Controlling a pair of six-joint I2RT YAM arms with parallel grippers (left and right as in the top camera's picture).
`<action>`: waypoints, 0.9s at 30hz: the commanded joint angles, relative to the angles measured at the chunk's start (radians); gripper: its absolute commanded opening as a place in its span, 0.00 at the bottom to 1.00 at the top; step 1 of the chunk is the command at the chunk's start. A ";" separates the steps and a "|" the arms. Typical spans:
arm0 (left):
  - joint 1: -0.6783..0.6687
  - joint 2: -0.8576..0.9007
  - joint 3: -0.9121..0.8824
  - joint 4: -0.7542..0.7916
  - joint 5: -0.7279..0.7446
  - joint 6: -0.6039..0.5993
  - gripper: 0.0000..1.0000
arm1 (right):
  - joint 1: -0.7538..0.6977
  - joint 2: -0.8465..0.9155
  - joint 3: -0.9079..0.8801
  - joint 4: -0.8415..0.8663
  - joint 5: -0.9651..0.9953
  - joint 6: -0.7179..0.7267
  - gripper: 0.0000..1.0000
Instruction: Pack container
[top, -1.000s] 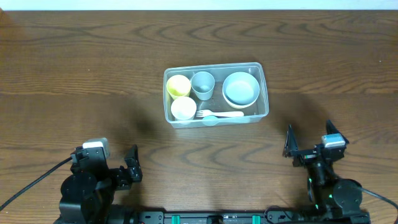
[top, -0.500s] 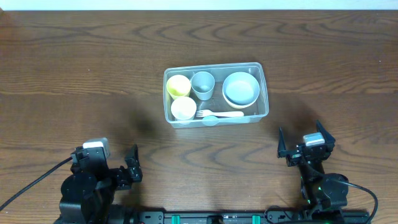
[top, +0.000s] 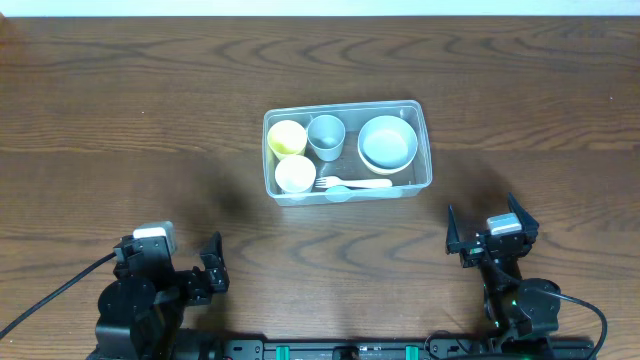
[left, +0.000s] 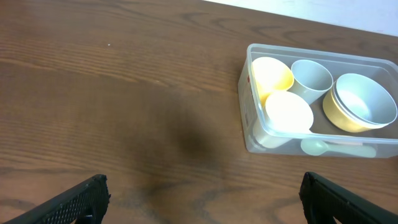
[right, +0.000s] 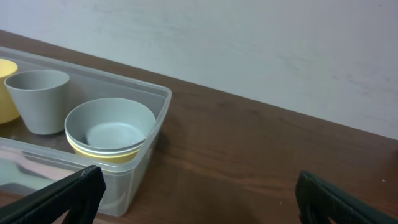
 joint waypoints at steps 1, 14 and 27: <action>0.004 -0.003 0.001 -0.002 -0.001 -0.014 0.98 | -0.004 -0.002 -0.002 -0.004 -0.008 -0.014 0.99; 0.084 -0.082 -0.048 -0.099 0.025 0.031 0.98 | -0.004 -0.002 -0.002 -0.004 -0.008 -0.014 0.99; 0.096 -0.271 -0.505 0.549 0.021 0.176 0.98 | -0.004 -0.002 -0.002 -0.004 -0.008 -0.014 0.99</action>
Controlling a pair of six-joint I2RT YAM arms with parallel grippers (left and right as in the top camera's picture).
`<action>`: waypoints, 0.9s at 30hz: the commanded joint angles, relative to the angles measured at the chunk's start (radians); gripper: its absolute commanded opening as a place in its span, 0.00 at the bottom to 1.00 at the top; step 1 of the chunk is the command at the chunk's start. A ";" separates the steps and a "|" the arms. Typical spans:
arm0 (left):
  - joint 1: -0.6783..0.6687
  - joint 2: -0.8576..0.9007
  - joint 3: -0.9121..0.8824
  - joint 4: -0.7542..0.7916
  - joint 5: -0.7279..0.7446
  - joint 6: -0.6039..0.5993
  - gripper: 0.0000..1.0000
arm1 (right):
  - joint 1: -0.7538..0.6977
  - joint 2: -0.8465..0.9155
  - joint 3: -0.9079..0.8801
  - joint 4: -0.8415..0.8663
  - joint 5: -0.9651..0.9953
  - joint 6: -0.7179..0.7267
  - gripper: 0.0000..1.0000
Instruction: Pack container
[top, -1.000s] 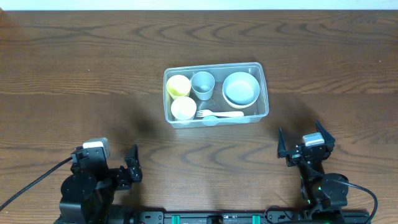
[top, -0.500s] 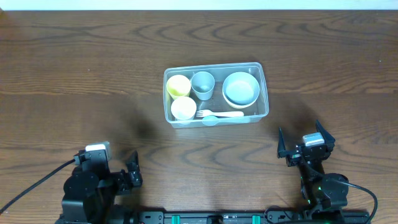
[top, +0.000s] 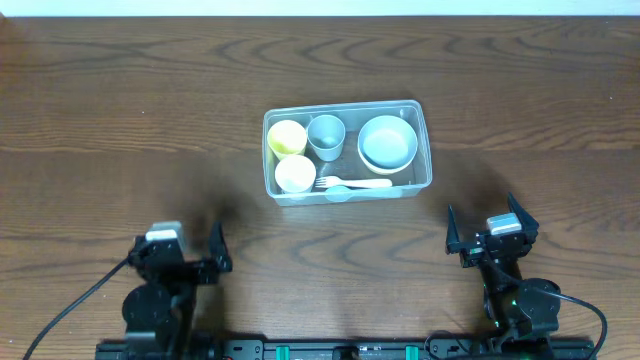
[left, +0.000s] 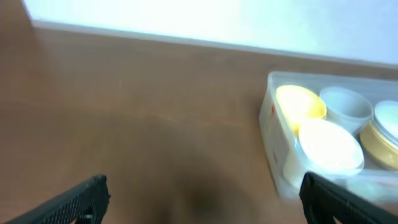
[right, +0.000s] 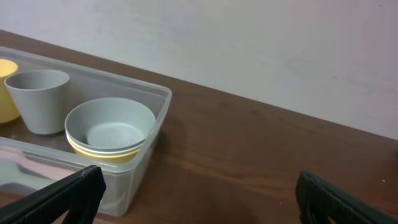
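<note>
A clear plastic container (top: 425, 150) sits mid-table without a lid. Inside are two yellow cups (top: 287, 137), a grey cup (top: 326, 134), stacked grey and yellow bowls (top: 388, 142) and a pale fork (top: 355, 183). My left gripper (top: 178, 262) rests near the front edge, left of the container, open and empty; its view is blurred, with the container (left: 272, 124) at right. My right gripper (top: 492, 235) stands open and empty at the front right, the bowls (right: 111, 130) ahead of it to the left.
Dark wooden table (top: 120, 120) all around. A white wall (right: 249, 43) rises behind the table's far edge. Cables trail from both arm bases at the front edge.
My left arm has shifted a little right and turned to face straight ahead; its view now tilts up to show the far wall. The right arm and the container's contents are unchanged.
</note>
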 joint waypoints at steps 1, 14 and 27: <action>0.005 -0.009 -0.096 0.156 0.010 0.064 0.98 | -0.004 -0.002 -0.002 -0.004 -0.007 -0.013 0.99; 0.005 -0.009 -0.275 0.441 0.007 0.172 0.98 | -0.004 -0.002 -0.002 -0.004 -0.007 -0.014 0.99; 0.005 0.013 -0.275 0.378 0.010 0.161 0.98 | -0.004 -0.002 -0.002 -0.004 -0.007 -0.014 0.99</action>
